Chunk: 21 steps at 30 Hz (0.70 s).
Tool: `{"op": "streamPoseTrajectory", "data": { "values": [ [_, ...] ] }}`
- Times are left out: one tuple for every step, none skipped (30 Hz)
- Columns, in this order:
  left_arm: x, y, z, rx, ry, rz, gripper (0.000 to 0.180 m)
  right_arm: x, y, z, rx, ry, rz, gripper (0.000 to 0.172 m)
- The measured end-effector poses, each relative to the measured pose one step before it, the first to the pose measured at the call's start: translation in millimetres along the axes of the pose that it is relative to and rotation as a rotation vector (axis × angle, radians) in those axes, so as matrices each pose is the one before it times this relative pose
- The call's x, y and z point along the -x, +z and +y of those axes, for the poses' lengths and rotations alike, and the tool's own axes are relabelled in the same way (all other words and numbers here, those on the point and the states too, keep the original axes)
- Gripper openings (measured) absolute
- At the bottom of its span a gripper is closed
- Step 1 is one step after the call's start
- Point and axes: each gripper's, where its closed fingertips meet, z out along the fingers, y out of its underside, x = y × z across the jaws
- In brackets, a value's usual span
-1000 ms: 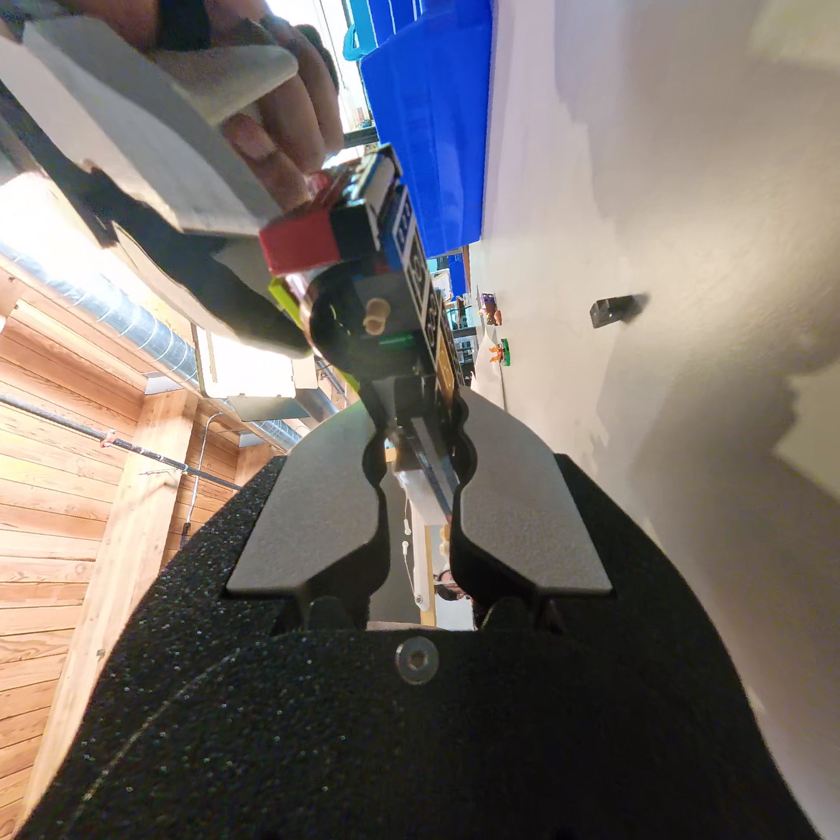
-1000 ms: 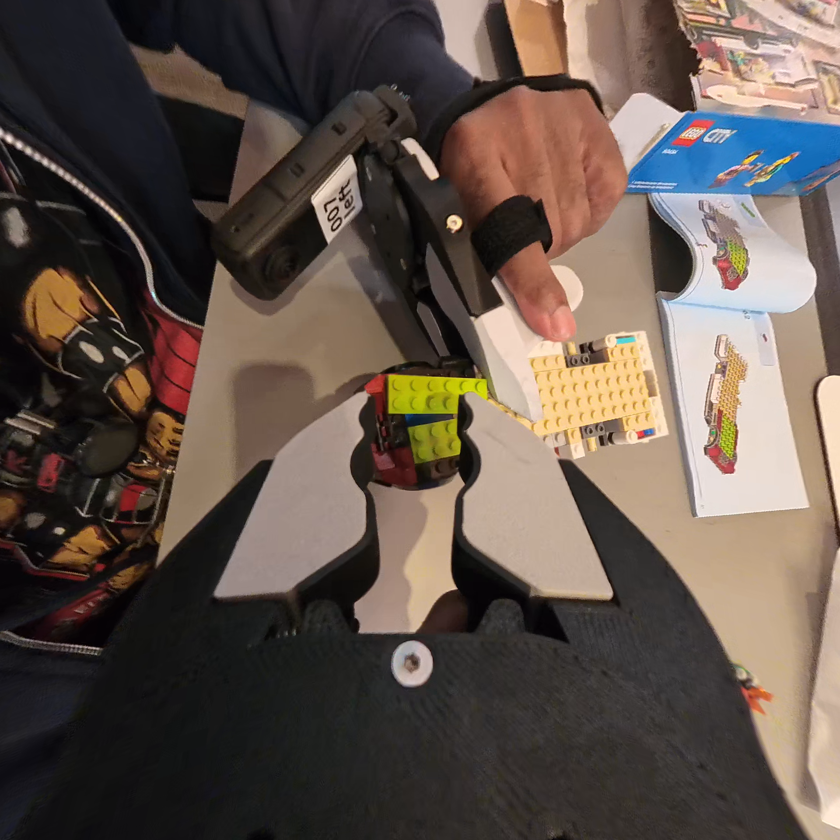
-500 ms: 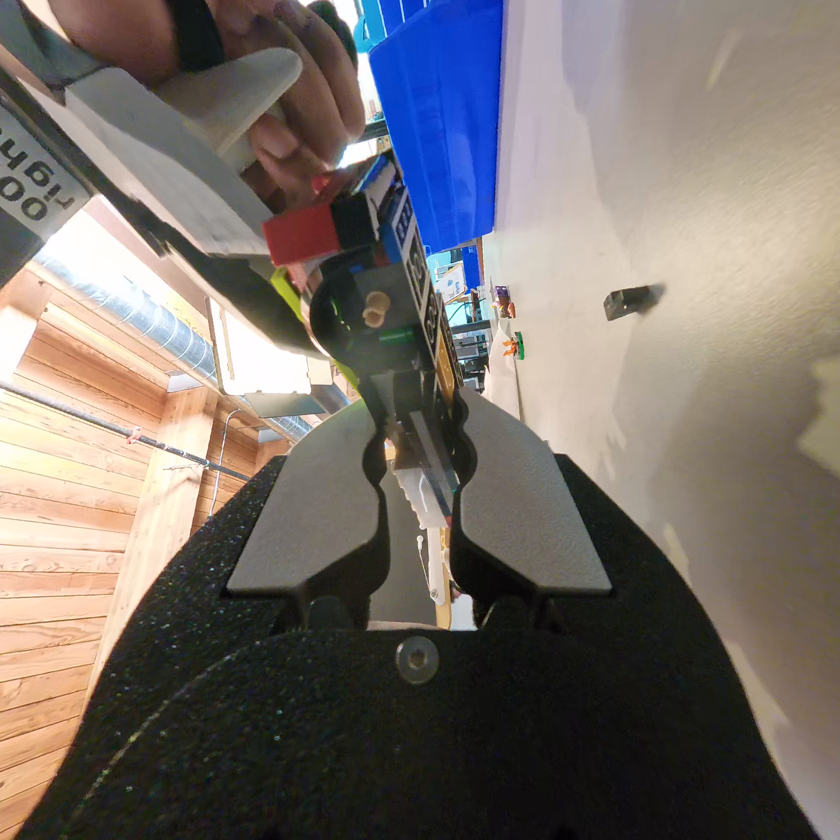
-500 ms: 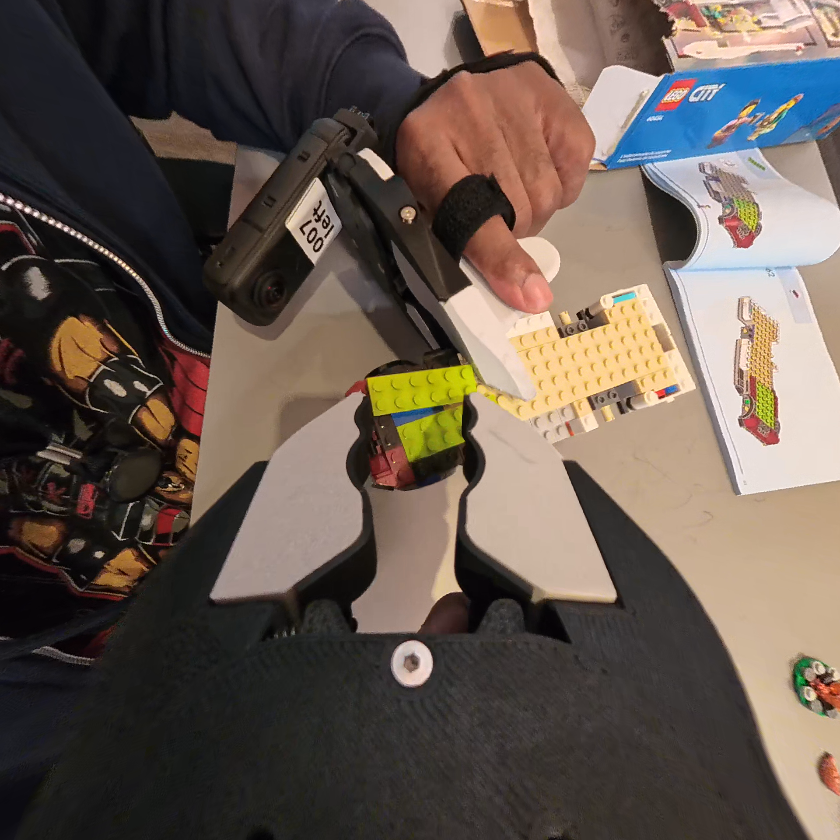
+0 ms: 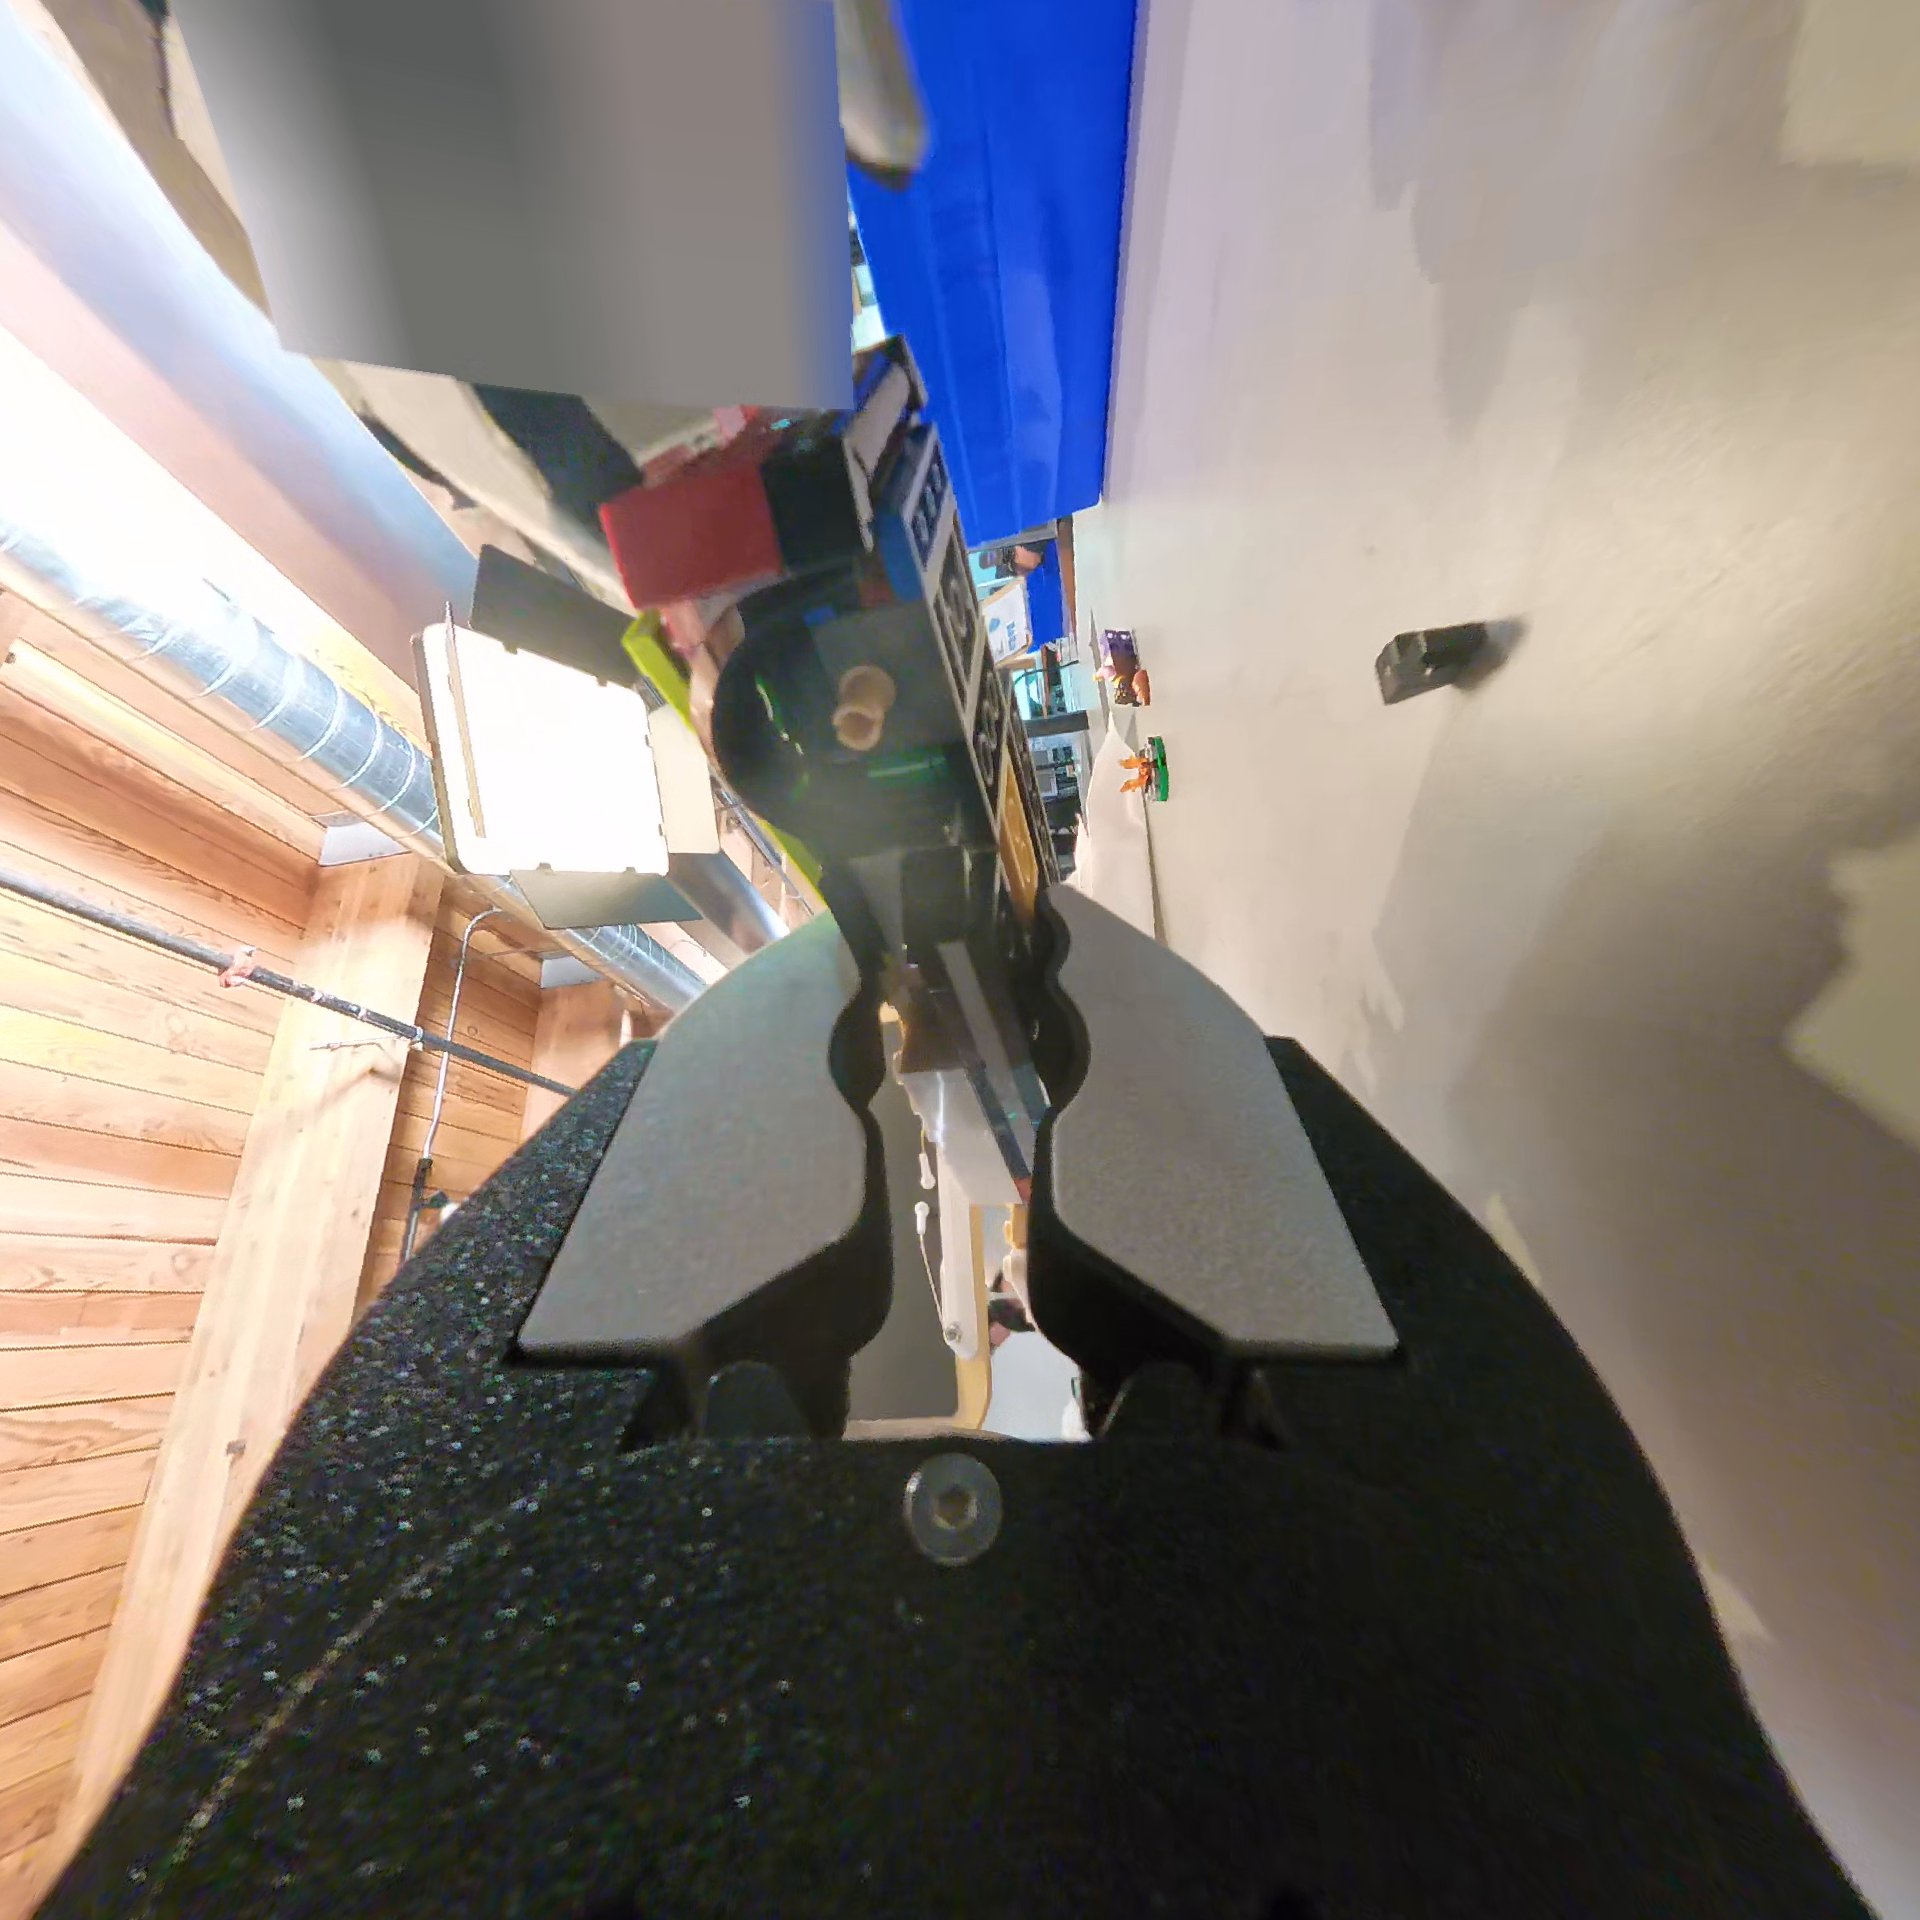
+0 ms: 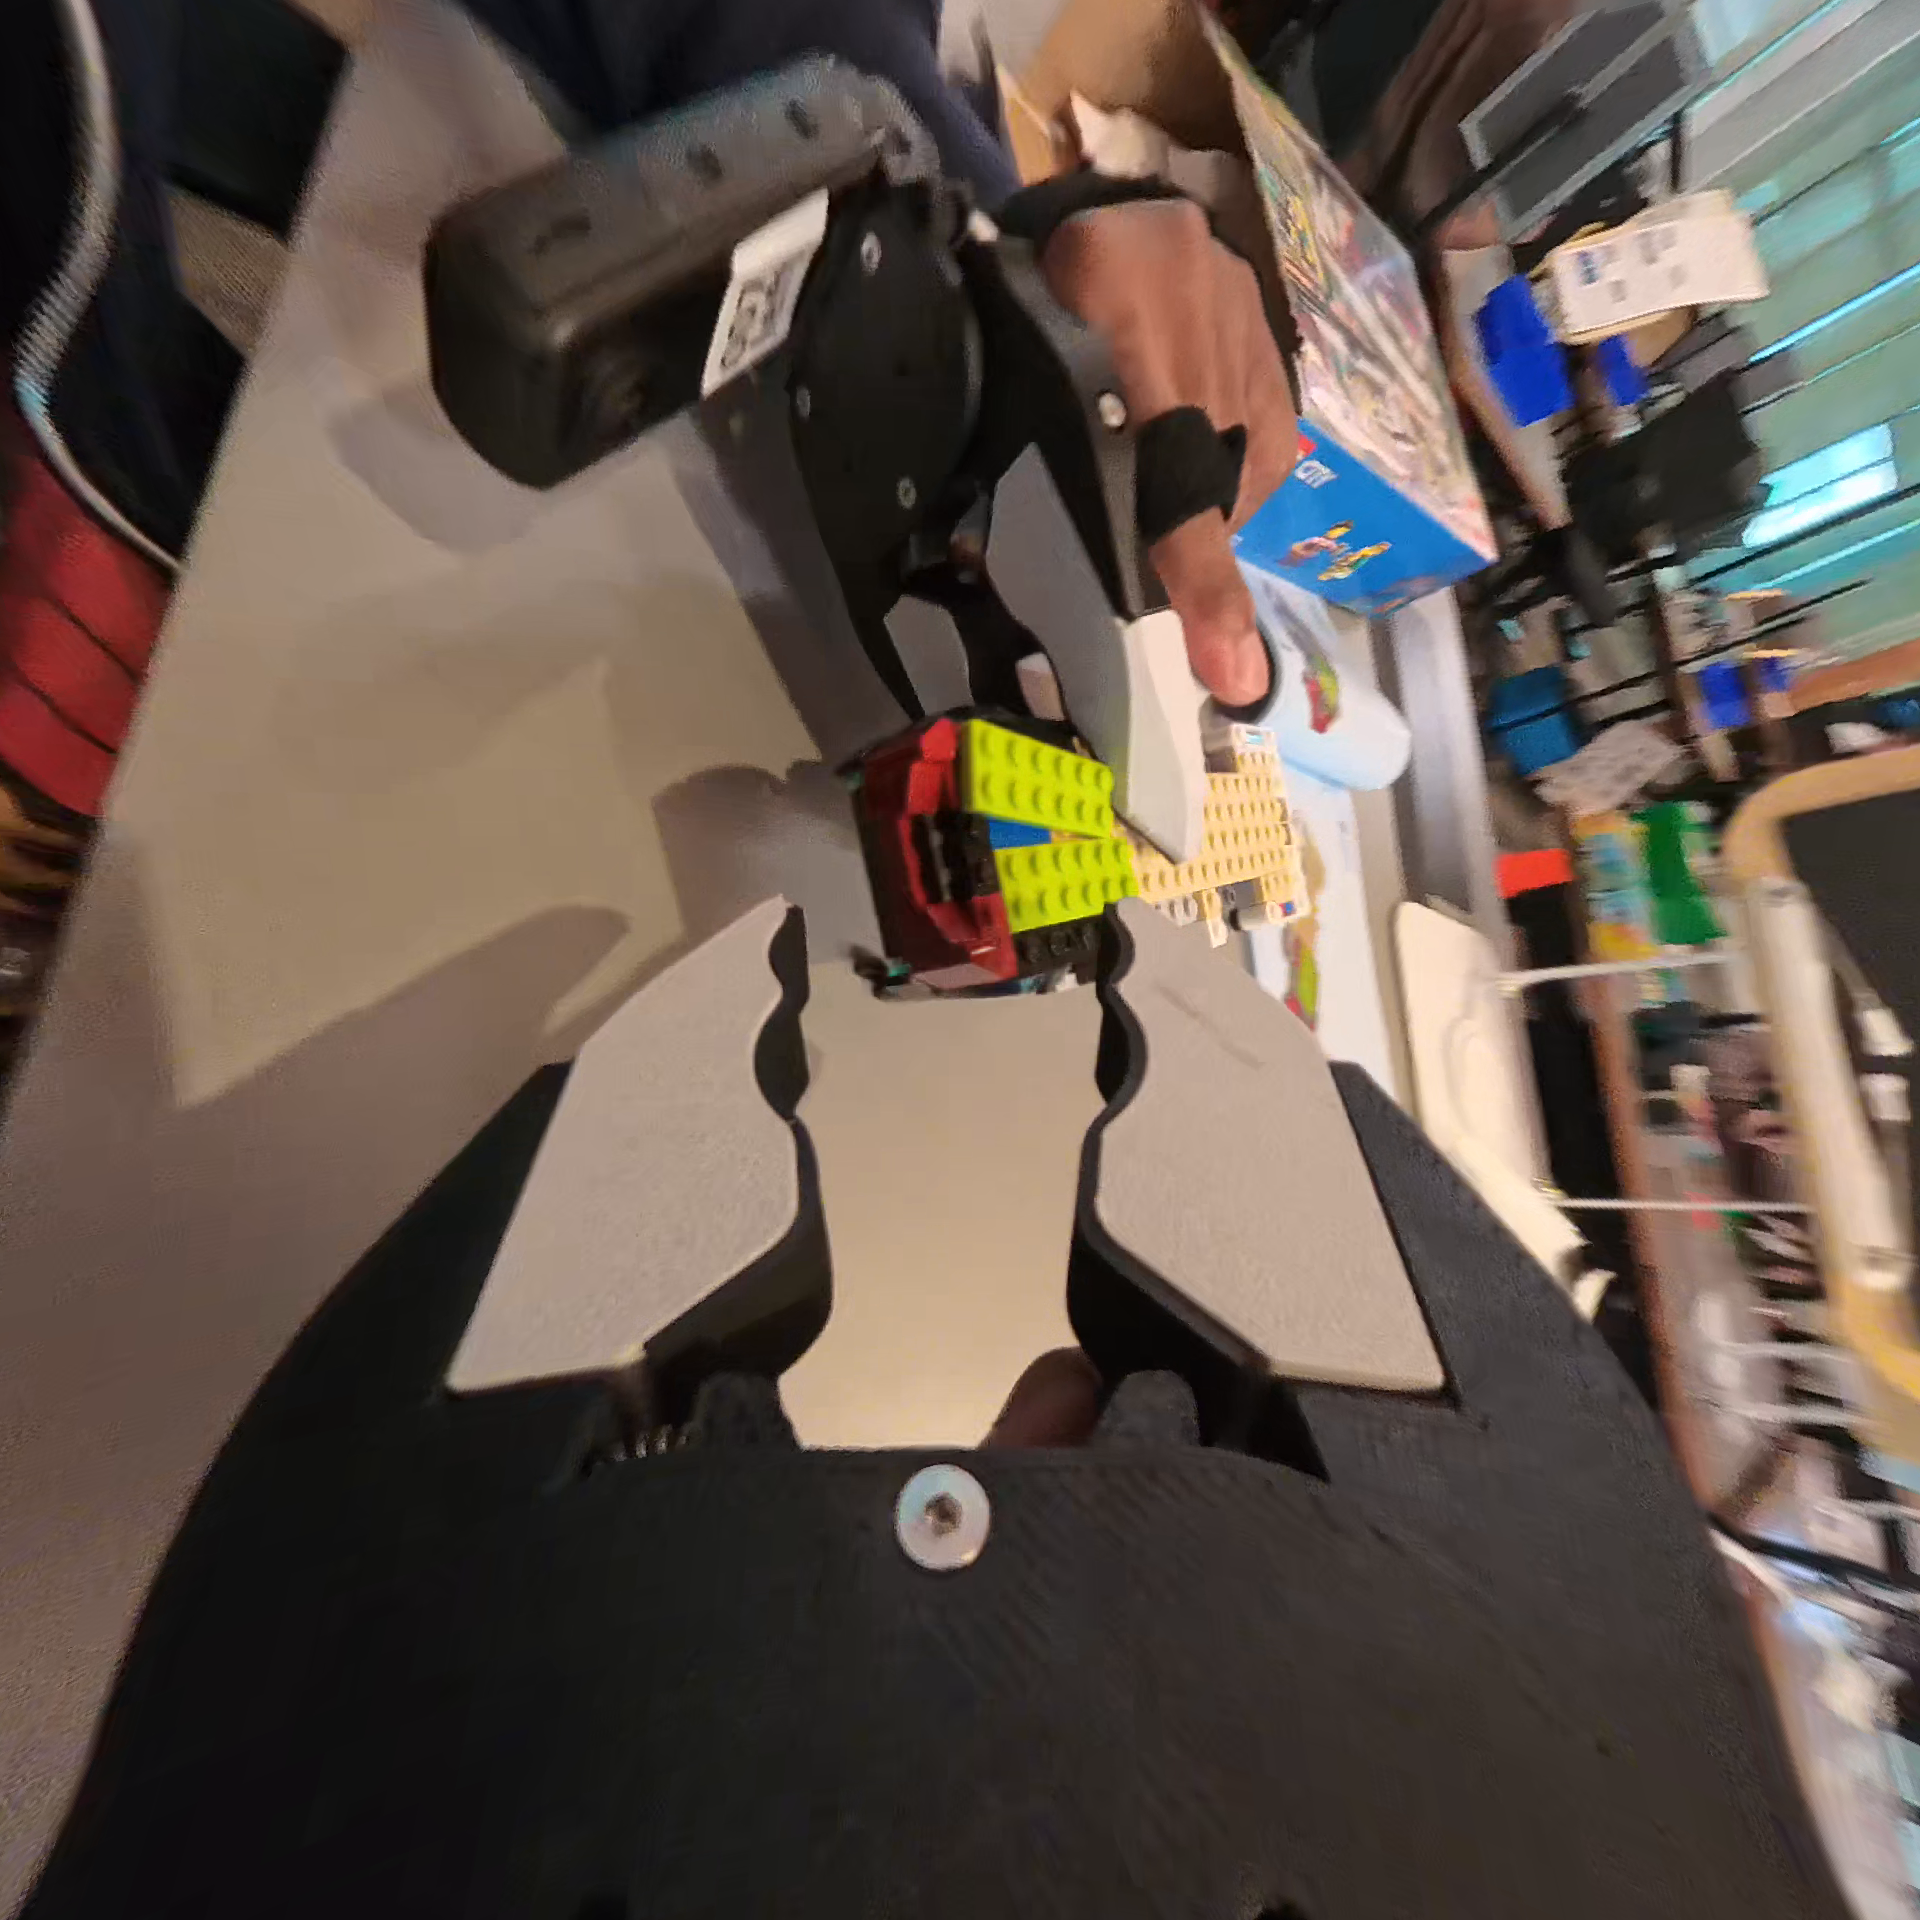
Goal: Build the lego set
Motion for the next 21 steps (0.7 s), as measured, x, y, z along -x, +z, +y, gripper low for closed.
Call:
{"op": "streamPoseTrajectory", "data": {
  "values": [
    [0.27, 0.15, 1.48, 0.0066, -0.0032, 0.0015, 0.025, 0.71, 3.32, 2.85, 0.0250, -0.0513, 0.0428, 0.053],
    [0.40, -0.02, 1.22, 0.0047, -0.0032, -0.0002, 0.025, -0.57, 3.18, 2.60, 0.0240, -0.0521, 0.0493, 0.054],
    [0.53, -0.11, 0.79, 0.0032, -0.0019, -0.0017, 0.025, -1.76, 2.81, 2.28, 0.0197, -0.0502, 0.0549, 0.054],
    [0.10, -0.03, 0.56, 0.0033, 0.0005, 0.0009, 0.025, -2.60, 2.76, 2.05, 0.0187, -0.0453, 0.0578, 0.054],
    [0.19, -0.11, 0.27, 0.0028, 0.0022, -0.0002, 0.025, -2.17, 2.58, 1.76, 0.0175, -0.0405, 0.0511, 0.054],
    [0.16, -0.05, -0.22, 0.0006, 0.0014, -0.0001, 0.025, -1.05, 2.40, 0.01, 0.0092, -0.0331, 0.0408, 0.054],
    [0.07, -0.05, -0.60, -0.0008, 0.0013, 0.0008, 0.025, -1.07, 1.82, -1.85, 0.0009, -0.0257, 0.0368, 0.054],
    [0.00, -0.12, -0.86, -0.0014, 0.0002, 0.0010, 0.025, -0.65, 2.01, -2.05, 0.0001, -0.0216, 0.0311, 0.053],
    [0.13, -0.01, -0.91, -0.0015, 0.0023, -0.0004, 0.025, -0.38, 2.84, 0.03, 0.0135, -0.0206, 0.0262, 0.051],
    [0.32, -0.15, -1.02, -0.0024, 0.0030, -0.0014, 0.025, 0.65, 3.44, 2.34, 0.0260, -0.0225, 0.0162, 0.050],
    [0.40, -0.20, -0.91, -0.0016, 0.0024, -0.0016, 0.026, 0.89, 3.49, 2.56, 0.0242, -0.0230, 0.0134, 0.050],
    [0.58, -0.14, -0.76, -0.0009, 0.0012, -0.0013, 0.026, -0.51, 2.95, 1.86, 0.0180, -0.0181, 0.0223, 0.048],
    [0.61, -0.24, -0.58, -0.0009, 0.0022, -0.0020, 0.025, -0.61, 2.32, 1.05, 0.0128, -0.0111, 0.0195, 0.045],
    [0.07, -0.29, -0.61, -0.0004, 0.0064, 0.0007, 0.026, -0.68, 1.79, 0.12, 0.0073, -0.0054, 0.0171, 0.041],
    [-0.49, -0.04, 0.11, 0.0029, 0.0084, 0.0017, 0.025, -2.16, 1.28, 0.16, 0.0059, -0.0060, 0.0274, 0.036],
    [-0.17, 0.03, 0.93, 0.0051, -0.0006, -0.0004, 0.025, -1.78, 0.99, 0.14, 0.0043, -0.0123, 0.0239, 0.031],
    [0.22, -0.05, 1.03, 0.0024, -0.0021, -0.0024, 0.025, -0.33, 0.88, 0.03, 0.0003, -0.0132, 0.0155, 0.031],
    [0.78, -0.20, 0.65, 0.0003, 0.0001, -0.0060, 0.025, -0.79, 0.50, -0.02, -0.0026, -0.0099, 0.0188, 0.031],
    [1.11, -0.43, 0.37, -0.0019, -0.0035, -0.0065, 0.025, -0.72, 0.05, -0.42, -0.0069, -0.0083, 0.0187, 0.031],
    [1.19, -0.54, 0.16, -0.0042, -0.0099, -0.0067, 0.026, -0.92, -0.19, -0.36, -0.0074, -0.0081, 0.0173, 0.031],
    [1.42, -0.40, 0.02, -0.0058, -0.0128, -0.0069, 0.027, -0.80, -0.32, -0.26, -0.0063, -0.0064, 0.0142, 0.030]
  ]
}}
